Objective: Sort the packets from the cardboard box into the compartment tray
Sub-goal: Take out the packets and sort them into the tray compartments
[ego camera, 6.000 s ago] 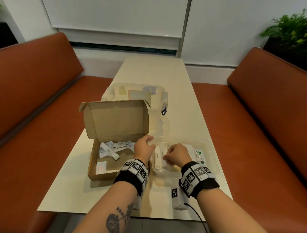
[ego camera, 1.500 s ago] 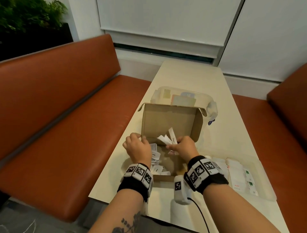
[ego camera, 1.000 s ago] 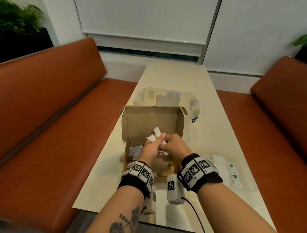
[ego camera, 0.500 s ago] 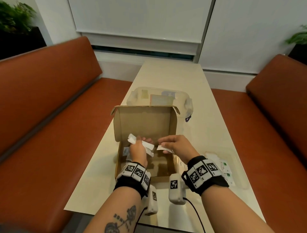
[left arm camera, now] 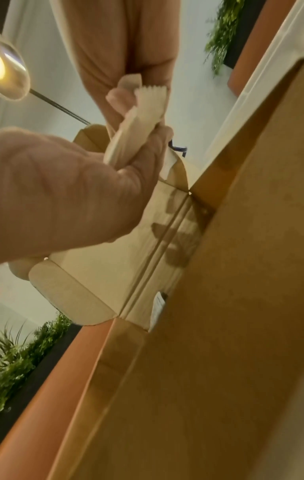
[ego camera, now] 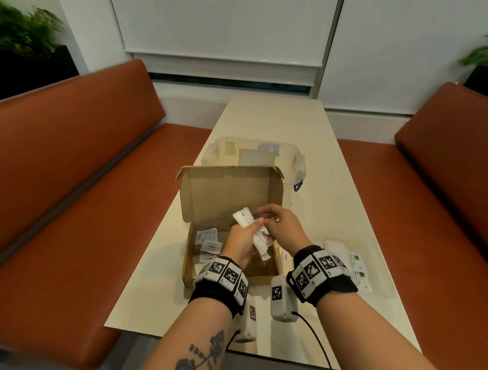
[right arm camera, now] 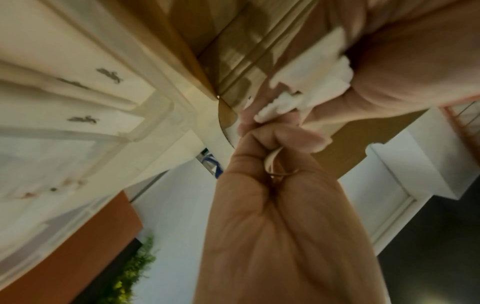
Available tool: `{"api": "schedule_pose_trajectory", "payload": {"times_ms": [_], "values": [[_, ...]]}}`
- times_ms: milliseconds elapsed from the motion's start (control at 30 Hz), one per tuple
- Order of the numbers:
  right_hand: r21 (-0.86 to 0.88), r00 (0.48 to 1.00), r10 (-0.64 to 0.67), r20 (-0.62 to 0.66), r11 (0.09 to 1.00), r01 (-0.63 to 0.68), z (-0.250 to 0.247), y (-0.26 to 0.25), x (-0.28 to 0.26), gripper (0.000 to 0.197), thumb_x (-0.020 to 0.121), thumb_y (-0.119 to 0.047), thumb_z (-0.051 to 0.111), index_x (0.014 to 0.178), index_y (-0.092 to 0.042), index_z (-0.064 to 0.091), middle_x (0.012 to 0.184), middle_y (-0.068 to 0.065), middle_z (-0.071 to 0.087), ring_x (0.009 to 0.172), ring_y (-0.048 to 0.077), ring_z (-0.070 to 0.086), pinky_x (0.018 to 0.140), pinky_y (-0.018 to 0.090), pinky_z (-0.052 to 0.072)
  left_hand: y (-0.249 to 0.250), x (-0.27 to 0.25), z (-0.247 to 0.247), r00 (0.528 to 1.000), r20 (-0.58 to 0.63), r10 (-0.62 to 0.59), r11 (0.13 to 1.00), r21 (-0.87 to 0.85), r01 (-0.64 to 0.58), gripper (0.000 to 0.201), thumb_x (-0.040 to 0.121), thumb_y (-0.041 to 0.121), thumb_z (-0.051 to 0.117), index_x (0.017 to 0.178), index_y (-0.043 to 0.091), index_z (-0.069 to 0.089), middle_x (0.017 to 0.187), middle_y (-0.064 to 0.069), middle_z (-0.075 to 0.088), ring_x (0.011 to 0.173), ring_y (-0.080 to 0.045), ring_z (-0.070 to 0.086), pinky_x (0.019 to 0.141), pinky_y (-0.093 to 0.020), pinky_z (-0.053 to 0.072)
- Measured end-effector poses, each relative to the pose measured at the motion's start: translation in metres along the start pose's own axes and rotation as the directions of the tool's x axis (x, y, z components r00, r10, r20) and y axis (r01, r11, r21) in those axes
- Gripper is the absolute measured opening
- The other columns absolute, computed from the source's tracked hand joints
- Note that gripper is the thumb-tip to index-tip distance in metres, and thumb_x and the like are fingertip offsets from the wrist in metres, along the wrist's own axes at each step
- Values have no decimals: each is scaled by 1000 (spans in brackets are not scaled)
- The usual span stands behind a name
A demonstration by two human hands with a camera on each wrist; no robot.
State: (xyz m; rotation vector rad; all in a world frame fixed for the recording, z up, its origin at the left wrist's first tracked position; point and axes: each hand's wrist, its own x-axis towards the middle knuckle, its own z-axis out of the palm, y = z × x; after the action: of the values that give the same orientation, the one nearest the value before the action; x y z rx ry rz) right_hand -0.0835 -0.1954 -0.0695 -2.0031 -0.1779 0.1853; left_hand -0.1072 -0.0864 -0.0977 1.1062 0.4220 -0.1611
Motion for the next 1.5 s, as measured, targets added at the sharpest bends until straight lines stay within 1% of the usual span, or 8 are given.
{"api": "schedule_pose_trajectory", "payload": {"times_ms": [167, 300, 467, 700, 867, 1033, 1300, 1500], "values": [[45, 999, -1, 38, 999, -1, -1, 7, -6, 36, 93, -1, 46, 124, -17, 56, 111, 0, 61, 84, 9, 63, 61, 15, 54, -6, -3, -1, 999, -36, 15, 999, 32, -14, 8, 91, 10, 61, 96, 5, 66, 72, -8, 71, 54, -18, 67, 43, -24, 49], [106, 997, 18, -81, 994, -9, -7, 15, -10, 43, 90, 1, 50, 129, -18, 52, 120, 1, 57, 95, 22, 65, 82, 36, 57, -4, -5, 0, 996, -80, 47, 999, 18, -45, 14, 92, 11, 59, 101, 10, 69, 87, -11, 71, 66, -22, 66, 52, -28, 51], [255, 960, 171, -222, 961, -112, -21, 24, -10, 26, 93, -4, 49, 115, -11, 60, 105, 8, 63, 72, 13, 61, 52, 16, 50, -3, -10, -3, 992, -86, 93, 995, 29, -90, 18, 92, 11, 59, 106, 7, 70, 99, -14, 70, 81, -23, 66, 73, -38, 54], [385, 932, 311, -185, 896, -223, -34, 30, -14, 35, 93, -32, 56, 71, -6, 63, 66, 8, 56, 50, 13, 44, 51, 24, 39, -7, -19, 7, 987, 141, 75, 970, 220, -105, 14, 91, 8, 59, 94, 11, 72, 90, -4, 72, 80, -15, 68, 67, -25, 53], [355, 938, 267, -223, 918, -177, -47, 36, -21, 19, 85, -17, 66, 72, -4, 67, 63, 10, 54, 48, 13, 40, 52, 25, 39, -5, -15, 24, 983, 154, 100, 953, 268, -139, 18, 94, 6, 54, 103, 5, 69, 92, -7, 70, 81, -16, 67, 67, -23, 53], [312, 947, 205, -248, 942, -122, -73, 40, -28, 18, 82, -12, 70, 65, -10, 64, 66, 13, 55, 46, 12, 36, 48, 22, 34, -14, -6, 42, 991, 27, 132, 948, 287, -134, 22, 99, 5, 43, 99, 8, 65, 112, -23, 64, 104, -37, 61, 95, -48, 49], [-278, 996, 46, -77, 958, -66, -117, 30, -22, 9, 78, -18, 76, 83, -11, 74, 63, -4, 62, 53, -2, 53, 46, 0, 36, -21, 2, 64, 965, 168, 201, 811, 524, -260, 6, 88, 20, 65, 83, 19, 68, 67, 6, 58, 54, -8, 48, 44, -18, 41], [-106, 981, 53, -189, 992, -74, -112, 43, -24, 17, 76, -20, 78, 90, -12, 70, 70, -5, 63, 50, -3, 53, 45, 3, 35, -30, 7, 75, 974, 90, 208, 834, 504, -224, 13, 87, 18, 67, 76, 22, 62, 65, 4, 53, 56, -10, 47, 42, -17, 40]]}}
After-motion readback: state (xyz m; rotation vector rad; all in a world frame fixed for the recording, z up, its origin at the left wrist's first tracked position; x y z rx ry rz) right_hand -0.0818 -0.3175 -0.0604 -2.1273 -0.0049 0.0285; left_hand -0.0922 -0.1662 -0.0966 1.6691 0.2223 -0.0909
